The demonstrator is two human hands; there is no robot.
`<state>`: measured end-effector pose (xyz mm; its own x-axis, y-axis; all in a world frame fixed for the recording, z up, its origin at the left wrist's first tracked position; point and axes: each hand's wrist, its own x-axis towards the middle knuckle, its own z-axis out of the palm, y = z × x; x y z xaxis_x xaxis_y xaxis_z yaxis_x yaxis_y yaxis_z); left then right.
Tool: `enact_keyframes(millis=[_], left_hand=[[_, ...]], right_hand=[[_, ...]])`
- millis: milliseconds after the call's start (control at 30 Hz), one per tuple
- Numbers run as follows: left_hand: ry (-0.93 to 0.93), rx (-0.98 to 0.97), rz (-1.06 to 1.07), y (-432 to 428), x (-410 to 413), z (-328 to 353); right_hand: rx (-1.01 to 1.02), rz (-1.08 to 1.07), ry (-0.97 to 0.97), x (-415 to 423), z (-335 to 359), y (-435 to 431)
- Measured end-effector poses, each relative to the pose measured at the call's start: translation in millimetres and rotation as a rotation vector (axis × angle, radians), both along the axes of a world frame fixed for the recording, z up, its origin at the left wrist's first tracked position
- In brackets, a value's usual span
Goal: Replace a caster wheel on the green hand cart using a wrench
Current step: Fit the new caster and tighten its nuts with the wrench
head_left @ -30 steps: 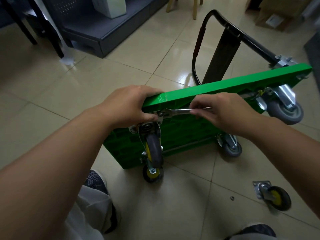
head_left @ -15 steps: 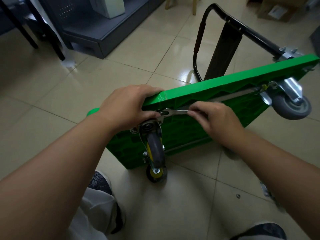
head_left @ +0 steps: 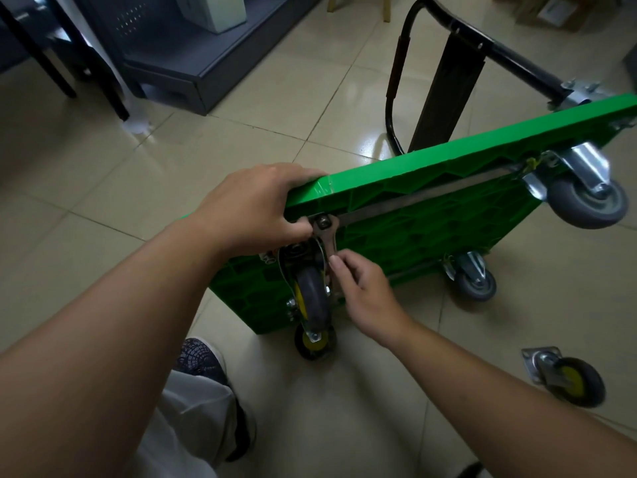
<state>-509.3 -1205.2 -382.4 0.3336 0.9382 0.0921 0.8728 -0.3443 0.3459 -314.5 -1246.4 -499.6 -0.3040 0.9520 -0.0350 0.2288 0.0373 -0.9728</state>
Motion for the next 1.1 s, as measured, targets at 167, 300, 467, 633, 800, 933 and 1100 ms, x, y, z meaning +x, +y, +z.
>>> enact_keyframes(millis=[167, 300, 467, 633, 800, 933, 1100], left_hand=[[0.003, 0.005, 0.009, -1.2, -1.0, -2.1], [0.012, 0.001, 0.022, -1.6, 0.2, -0.3], [0.028, 0.013, 0.031, -3.7, 1.3, 0.7], [0.018, 0.014, 0.029, -5.2, 2.2, 2.6], [0.037, 0.016, 0.034, -4.8, 1.6, 1.5], [0.038, 0.021, 0.031, -4.0, 1.6, 1.9], [0.043, 0.028, 0.028, -4.7, 2.6, 2.0]], right_hand=[[0.096, 0.041, -0.414, 58.4, 5.7, 0.4], [0.742, 0.098, -1.016, 81.4, 70.2, 33.0], [1.193, 0.256, -1.385, 49.0, 160.1, 62.6], [1.297, 0.36, -1.514, 21.5, 179.0, 63.7], [1.318, 0.431, -1.562, 18.0, 192.3, 68.9], [1.318, 0.456, -1.607, 18.4, 193.0, 67.6], [1.337, 0.415, -1.66, 10.1, 183.3, 62.4]])
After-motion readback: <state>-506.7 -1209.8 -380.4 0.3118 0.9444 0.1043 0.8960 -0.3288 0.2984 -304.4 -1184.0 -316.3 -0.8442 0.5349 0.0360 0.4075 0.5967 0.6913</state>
